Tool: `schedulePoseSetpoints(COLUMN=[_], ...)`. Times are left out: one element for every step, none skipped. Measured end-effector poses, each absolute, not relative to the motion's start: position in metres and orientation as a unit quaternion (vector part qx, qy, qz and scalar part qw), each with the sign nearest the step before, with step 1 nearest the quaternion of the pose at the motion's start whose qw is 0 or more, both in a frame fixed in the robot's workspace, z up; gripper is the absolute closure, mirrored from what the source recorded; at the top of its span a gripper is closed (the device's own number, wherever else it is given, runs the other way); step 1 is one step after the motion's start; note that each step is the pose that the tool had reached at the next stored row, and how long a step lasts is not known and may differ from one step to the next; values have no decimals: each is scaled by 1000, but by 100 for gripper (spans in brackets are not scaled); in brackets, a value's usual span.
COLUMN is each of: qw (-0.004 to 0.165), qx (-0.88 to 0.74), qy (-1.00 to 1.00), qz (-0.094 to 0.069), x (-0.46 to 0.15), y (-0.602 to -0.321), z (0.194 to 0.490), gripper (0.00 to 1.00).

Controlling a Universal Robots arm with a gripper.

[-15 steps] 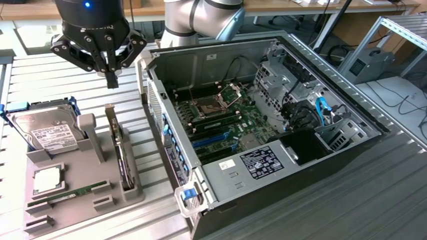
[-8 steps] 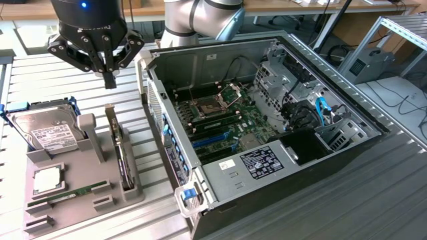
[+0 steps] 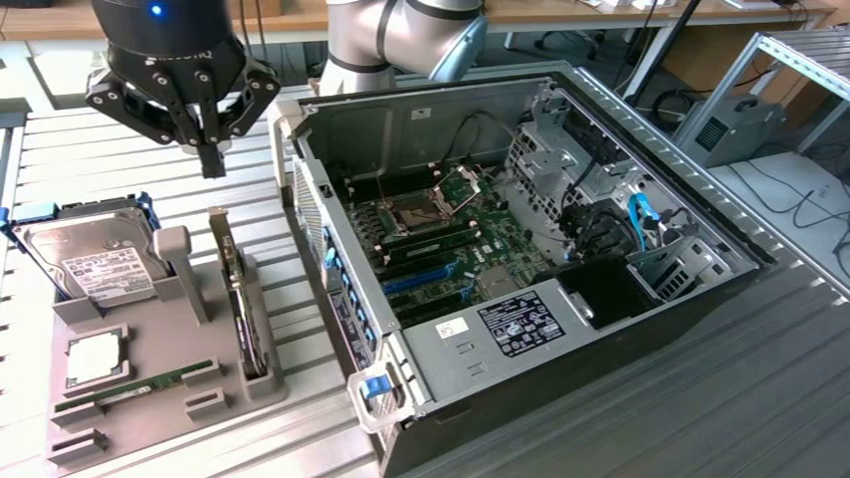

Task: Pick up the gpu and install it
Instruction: 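Reach for the gpu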

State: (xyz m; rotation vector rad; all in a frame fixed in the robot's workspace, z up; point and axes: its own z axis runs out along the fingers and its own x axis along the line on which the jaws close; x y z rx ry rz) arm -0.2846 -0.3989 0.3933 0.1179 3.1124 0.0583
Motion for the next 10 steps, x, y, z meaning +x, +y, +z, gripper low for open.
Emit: schedulePoseSetpoints(qw=[13, 13, 13, 13, 13, 13, 13, 13, 13, 13], qx=[38, 38, 38, 38, 38, 38, 38, 38, 38, 38], qy=[999, 999, 999, 999, 999, 999, 999, 999, 999, 999], qz=[19, 19, 19, 19, 19, 19, 19, 19, 19, 19], x=[-286, -286, -287, -287, -288, -289, -289, -289, -289, -289], y=[-399, -399, -399, -399, -399, -399, -399, -399, -399, -399], z=[393, 393, 393, 393, 393, 393, 393, 393, 393, 393], gripper=[89, 89, 89, 89, 89, 89, 89, 89, 89, 89])
